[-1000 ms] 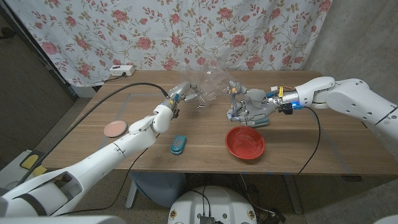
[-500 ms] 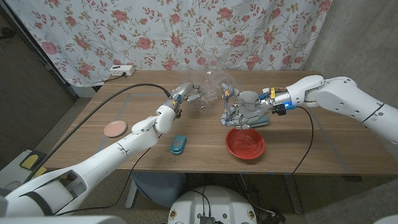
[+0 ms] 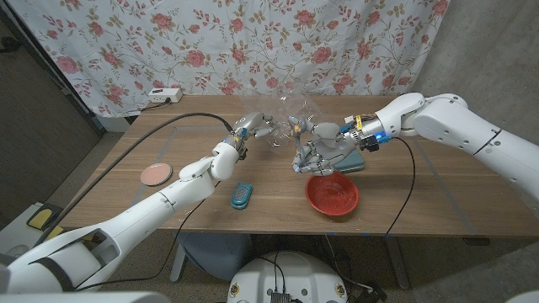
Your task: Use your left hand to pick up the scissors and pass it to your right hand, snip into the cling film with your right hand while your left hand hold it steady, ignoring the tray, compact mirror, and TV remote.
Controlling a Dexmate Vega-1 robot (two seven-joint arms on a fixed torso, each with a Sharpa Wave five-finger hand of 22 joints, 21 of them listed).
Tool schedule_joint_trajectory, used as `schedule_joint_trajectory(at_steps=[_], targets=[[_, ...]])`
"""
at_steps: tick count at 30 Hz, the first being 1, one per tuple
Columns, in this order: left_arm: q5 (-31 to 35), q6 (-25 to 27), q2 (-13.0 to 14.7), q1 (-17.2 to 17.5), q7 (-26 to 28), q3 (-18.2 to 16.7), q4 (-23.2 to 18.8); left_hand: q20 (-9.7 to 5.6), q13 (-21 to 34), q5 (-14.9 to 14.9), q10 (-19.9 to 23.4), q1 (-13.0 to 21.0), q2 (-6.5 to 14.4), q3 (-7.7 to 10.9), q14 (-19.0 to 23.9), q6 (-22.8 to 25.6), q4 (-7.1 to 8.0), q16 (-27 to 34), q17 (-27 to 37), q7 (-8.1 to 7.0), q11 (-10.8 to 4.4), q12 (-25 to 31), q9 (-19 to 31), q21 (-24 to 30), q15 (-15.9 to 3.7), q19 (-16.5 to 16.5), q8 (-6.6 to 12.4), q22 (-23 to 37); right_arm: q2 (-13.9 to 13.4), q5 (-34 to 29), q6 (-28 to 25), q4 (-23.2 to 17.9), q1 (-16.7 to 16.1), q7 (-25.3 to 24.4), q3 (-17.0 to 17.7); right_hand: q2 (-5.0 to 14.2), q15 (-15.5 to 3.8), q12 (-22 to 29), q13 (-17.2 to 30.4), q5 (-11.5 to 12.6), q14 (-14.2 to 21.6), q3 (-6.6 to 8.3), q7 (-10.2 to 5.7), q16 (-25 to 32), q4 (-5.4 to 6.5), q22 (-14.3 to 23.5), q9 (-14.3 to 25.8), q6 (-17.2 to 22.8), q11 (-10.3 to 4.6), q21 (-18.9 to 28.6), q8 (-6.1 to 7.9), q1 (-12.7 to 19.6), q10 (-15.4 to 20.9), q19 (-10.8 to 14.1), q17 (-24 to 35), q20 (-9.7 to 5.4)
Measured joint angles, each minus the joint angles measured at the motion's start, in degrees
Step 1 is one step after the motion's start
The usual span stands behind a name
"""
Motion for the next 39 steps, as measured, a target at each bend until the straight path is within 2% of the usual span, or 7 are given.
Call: schedule_joint_trajectory(at_steps=[9, 13, 32, 39], targets=[[0.04, 0.03, 0.74, 1.31, 0.84, -0.95, -1.36, -0.23, 0.26, 0.00, 0.02, 0.00, 0.00, 0.00, 0.18, 0.00, 0.00, -0.21, 0.30, 0.00, -0.02, -0.22, -0.21, -0.28, -0.21, -0.40, 0.00, 0.21, 2.31, -3.03, 0.02, 2.94, 4.02, 2.44, -2.74, 0.01, 0.05, 0.00, -0.49, 0.65, -0.07, 0.24, 0.01, 0.00, -0.24, -0.17, 0.27, 0.00, 0.00, 0.00, 0.00, 0.01, 0.00, 0.00, 0.26, 0.00], [0.15, -0.02, 0.90, 1.54, 1.05, -1.14, -1.51, -0.23, 0.26, 0.00, 0.21, -0.01, -0.01, 0.00, 0.18, -0.01, 0.00, -0.42, 0.41, 0.01, -0.21, -0.22, -0.26, -0.28, -0.21, -0.39, 0.24, 0.27, 3.00, -4.18, 0.31, 3.98, 5.17, 3.42, -3.52, 0.01, 0.00, 0.00, -0.63, 0.65, -0.14, 0.24, 0.10, -0.24, -0.24, -0.39, 0.27, -0.08, 0.00, 0.00, -0.50, 0.01, 0.00, 0.00, 0.11, 0.00], [1.32, -1.02, 1.71, 2.20, 1.45, -1.72, -2.65, -0.64, 0.52, 0.22, 0.20, -0.01, -0.01, 0.00, 0.18, -0.02, 0.00, -0.64, 1.09, 0.02, -0.21, -0.44, -0.28, -0.28, -0.22, -0.80, 0.25, 0.26, 5.62, -7.21, 0.11, 8.30, 8.44, 5.77, -6.66, 0.40, 0.33, 0.00, -1.18, 1.09, -0.66, 0.45, 0.09, -0.73, -0.82, -0.70, 0.72, -0.07, 0.00, 0.00, -0.84, 0.40, 0.00, 0.00, 0.17, 0.00], [1.52, -0.90, 2.24, 3.06, 1.60, -2.26, -3.76, -0.64, 0.52, 0.22, 0.20, -0.02, -0.02, 0.00, 0.18, -0.02, 0.00, -0.63, 1.34, 0.02, -0.21, -0.44, -0.29, -0.68, -0.22, -0.79, 0.25, 0.26, 6.58, -8.17, 0.15, 10.51, 9.41, 6.53, -7.58, 0.70, 0.39, 0.00, -1.27, 1.53, -0.72, 0.45, 0.09, -1.32, -0.82, -0.88, 1.06, -0.04, 0.00, 0.05, -1.45, 0.70, 0.00, 0.00, -0.12, 0.00]])
